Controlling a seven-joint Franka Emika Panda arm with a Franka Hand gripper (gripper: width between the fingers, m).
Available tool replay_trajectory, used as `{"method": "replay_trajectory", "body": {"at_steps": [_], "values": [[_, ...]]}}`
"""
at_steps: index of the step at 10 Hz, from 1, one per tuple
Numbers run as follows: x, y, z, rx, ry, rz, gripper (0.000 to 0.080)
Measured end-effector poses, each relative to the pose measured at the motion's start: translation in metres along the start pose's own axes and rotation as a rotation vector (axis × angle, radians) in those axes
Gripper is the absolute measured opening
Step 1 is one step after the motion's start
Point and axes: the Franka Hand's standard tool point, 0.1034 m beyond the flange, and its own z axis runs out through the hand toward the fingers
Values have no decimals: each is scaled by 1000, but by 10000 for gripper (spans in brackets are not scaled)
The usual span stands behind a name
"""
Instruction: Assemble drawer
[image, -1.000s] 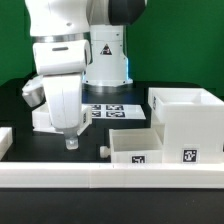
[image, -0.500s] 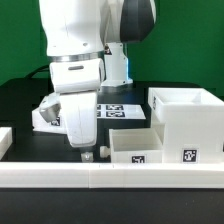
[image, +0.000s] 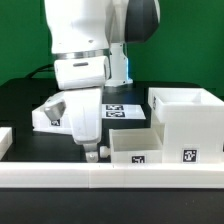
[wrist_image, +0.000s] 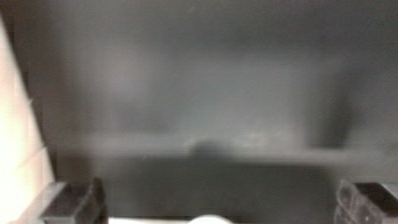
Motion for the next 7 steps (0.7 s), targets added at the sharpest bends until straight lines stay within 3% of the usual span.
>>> {"method": "replay_trajectory", "body": {"at_steps": [7], "values": [[26,-3,6,14,16,51,649]]}}
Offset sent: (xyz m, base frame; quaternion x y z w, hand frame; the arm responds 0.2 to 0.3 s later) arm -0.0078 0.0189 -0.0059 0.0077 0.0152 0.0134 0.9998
